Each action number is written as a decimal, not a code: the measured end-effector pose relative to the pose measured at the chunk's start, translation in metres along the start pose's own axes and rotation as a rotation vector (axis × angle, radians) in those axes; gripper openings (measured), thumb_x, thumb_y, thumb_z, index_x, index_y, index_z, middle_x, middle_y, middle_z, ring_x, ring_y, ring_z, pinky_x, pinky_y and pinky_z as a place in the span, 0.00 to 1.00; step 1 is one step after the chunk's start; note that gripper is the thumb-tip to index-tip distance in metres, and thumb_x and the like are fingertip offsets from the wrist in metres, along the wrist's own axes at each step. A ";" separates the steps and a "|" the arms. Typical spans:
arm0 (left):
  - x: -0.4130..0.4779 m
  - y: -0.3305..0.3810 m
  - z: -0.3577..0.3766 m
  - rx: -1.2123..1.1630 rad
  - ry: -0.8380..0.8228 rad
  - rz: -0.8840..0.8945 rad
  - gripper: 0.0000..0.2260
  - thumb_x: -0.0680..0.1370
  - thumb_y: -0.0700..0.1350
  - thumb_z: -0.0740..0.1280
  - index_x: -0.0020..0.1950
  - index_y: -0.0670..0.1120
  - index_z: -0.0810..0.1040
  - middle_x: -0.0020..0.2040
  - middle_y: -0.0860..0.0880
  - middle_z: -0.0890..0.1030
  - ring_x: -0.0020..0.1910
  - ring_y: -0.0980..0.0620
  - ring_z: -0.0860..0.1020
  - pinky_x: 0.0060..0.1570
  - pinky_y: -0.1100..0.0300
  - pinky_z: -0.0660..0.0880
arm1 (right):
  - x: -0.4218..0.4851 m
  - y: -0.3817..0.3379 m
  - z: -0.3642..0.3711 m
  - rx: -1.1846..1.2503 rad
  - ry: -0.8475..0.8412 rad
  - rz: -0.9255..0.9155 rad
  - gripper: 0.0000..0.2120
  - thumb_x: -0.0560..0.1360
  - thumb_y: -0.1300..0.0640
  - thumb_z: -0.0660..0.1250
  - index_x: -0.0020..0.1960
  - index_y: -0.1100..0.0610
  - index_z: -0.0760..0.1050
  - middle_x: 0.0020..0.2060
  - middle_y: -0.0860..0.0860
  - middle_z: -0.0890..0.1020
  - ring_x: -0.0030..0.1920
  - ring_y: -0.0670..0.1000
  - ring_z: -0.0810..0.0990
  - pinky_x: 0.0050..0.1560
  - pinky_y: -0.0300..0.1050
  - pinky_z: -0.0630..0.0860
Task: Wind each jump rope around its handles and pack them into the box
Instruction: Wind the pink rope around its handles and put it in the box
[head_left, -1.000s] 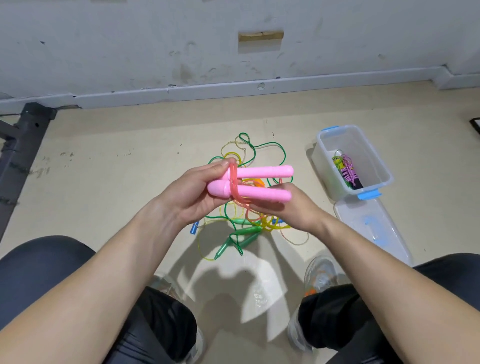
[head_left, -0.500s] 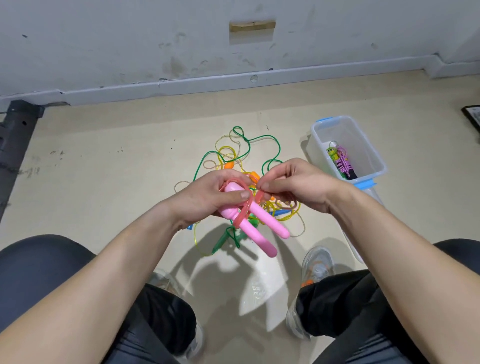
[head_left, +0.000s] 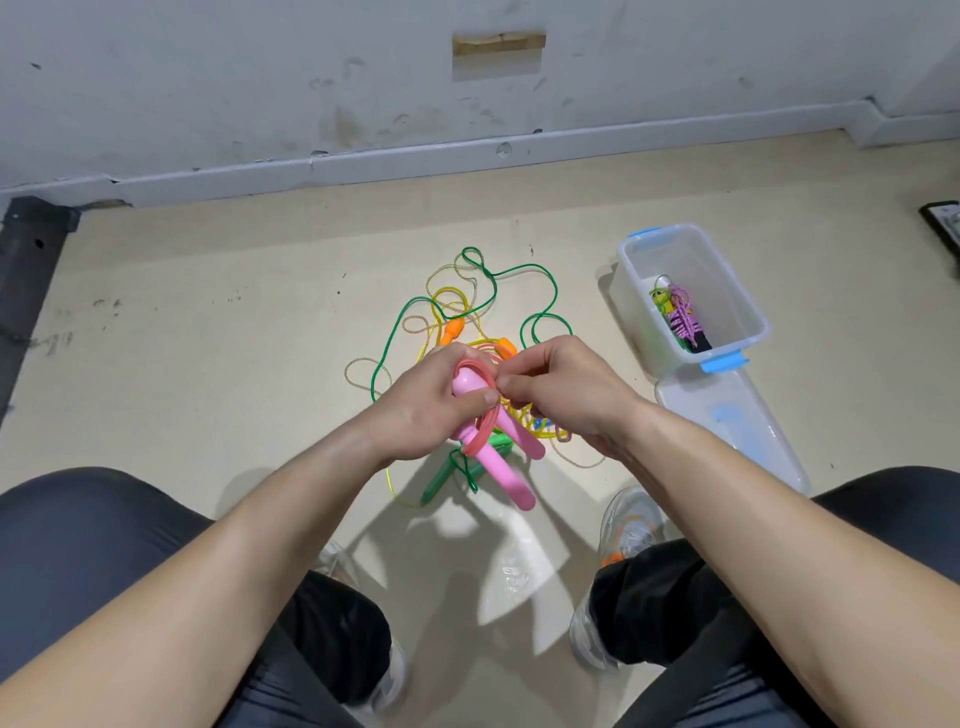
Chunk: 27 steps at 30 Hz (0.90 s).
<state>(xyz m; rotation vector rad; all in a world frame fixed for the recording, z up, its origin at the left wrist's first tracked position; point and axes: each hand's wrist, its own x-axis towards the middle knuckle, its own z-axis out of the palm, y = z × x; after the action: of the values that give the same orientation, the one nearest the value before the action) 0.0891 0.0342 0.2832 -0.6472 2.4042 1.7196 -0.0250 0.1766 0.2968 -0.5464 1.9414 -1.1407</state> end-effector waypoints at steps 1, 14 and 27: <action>0.000 -0.001 0.000 0.012 -0.009 -0.001 0.07 0.80 0.43 0.70 0.55 0.52 0.76 0.47 0.51 0.78 0.40 0.56 0.77 0.42 0.59 0.72 | 0.000 0.000 0.000 0.028 -0.027 0.020 0.07 0.75 0.66 0.68 0.44 0.66 0.84 0.31 0.52 0.76 0.32 0.46 0.71 0.33 0.39 0.68; -0.011 0.005 0.006 0.118 0.103 0.122 0.22 0.74 0.43 0.76 0.55 0.64 0.68 0.49 0.59 0.77 0.44 0.60 0.77 0.47 0.58 0.75 | 0.002 0.005 -0.005 0.039 -0.066 0.032 0.08 0.73 0.58 0.77 0.43 0.64 0.84 0.29 0.50 0.77 0.32 0.47 0.73 0.34 0.39 0.69; -0.005 -0.003 0.004 0.115 0.111 0.016 0.13 0.75 0.50 0.74 0.53 0.63 0.75 0.52 0.59 0.81 0.51 0.58 0.79 0.54 0.55 0.76 | 0.004 0.008 -0.001 -0.022 -0.060 0.036 0.07 0.81 0.59 0.68 0.44 0.60 0.79 0.30 0.52 0.76 0.23 0.41 0.71 0.23 0.31 0.65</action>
<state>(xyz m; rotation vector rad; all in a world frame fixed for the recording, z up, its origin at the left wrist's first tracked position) 0.0938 0.0382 0.2812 -0.7269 2.5665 1.5764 -0.0278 0.1780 0.2882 -0.5493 1.9069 -1.0702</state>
